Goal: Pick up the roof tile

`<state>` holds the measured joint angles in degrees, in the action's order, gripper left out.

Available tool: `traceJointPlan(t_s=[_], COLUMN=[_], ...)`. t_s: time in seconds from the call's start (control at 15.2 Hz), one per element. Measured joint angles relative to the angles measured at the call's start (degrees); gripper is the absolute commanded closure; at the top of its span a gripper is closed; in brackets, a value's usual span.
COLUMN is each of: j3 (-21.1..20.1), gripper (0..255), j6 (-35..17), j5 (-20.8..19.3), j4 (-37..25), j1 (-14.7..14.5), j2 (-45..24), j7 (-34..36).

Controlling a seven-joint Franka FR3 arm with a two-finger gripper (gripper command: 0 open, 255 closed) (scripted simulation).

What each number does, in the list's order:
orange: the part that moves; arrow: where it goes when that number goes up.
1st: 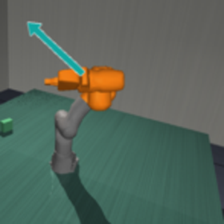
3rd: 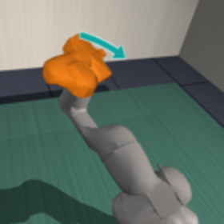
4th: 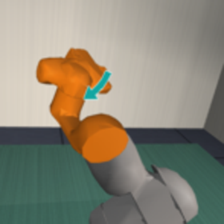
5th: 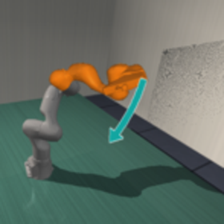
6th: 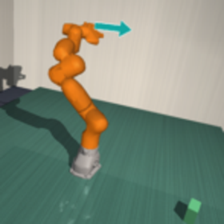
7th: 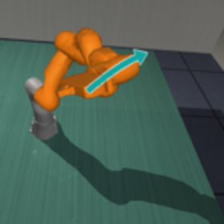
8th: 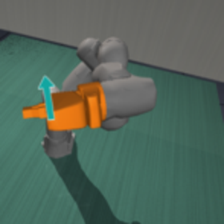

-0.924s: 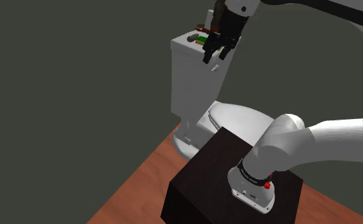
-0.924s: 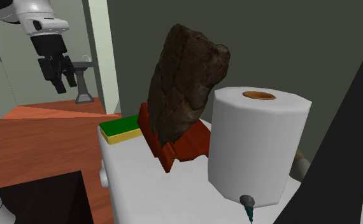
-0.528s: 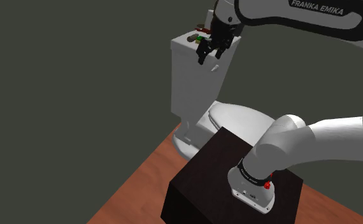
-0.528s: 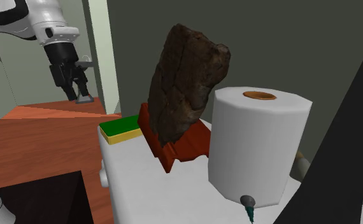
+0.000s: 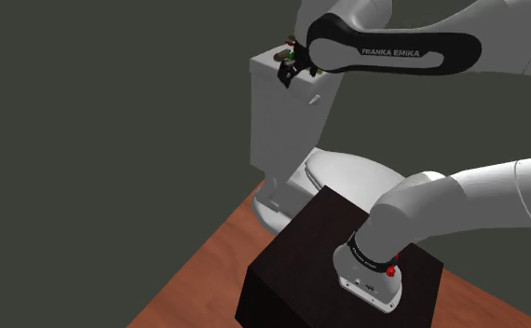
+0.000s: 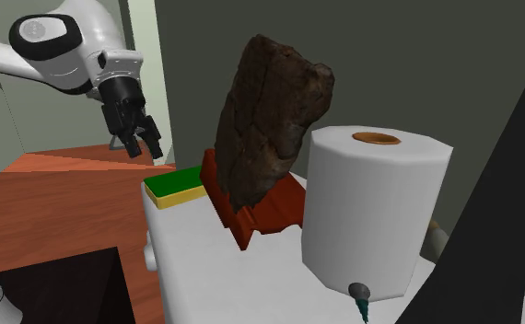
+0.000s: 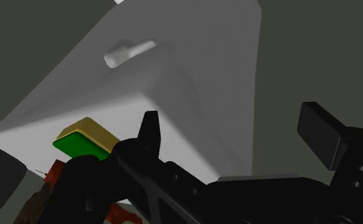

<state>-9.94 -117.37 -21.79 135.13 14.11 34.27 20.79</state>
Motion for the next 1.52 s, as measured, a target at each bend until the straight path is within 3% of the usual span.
traceJointPlan(t_s=[0.4,0.66,0.86,1.25,1.52], j3=[-5.23,-9.32,-11.44,-14.46,-15.02], gripper=[0,0,0,0,0], j6=[-7.36,-9.06,-8.17,-2.0,-0.13], j5=[-15.83,-26.64,-37.06,-54.83,-58.74], j4=[-2.05,-5.29,-9.11,-16.93,-18.26], j1=[9.05,14.57,19.29,24.26,24.7], j2=[-7.27,-11.84,-16.93,-25.38,-27.51], j7=[11.71,20.86,27.7,39.48,42.44])
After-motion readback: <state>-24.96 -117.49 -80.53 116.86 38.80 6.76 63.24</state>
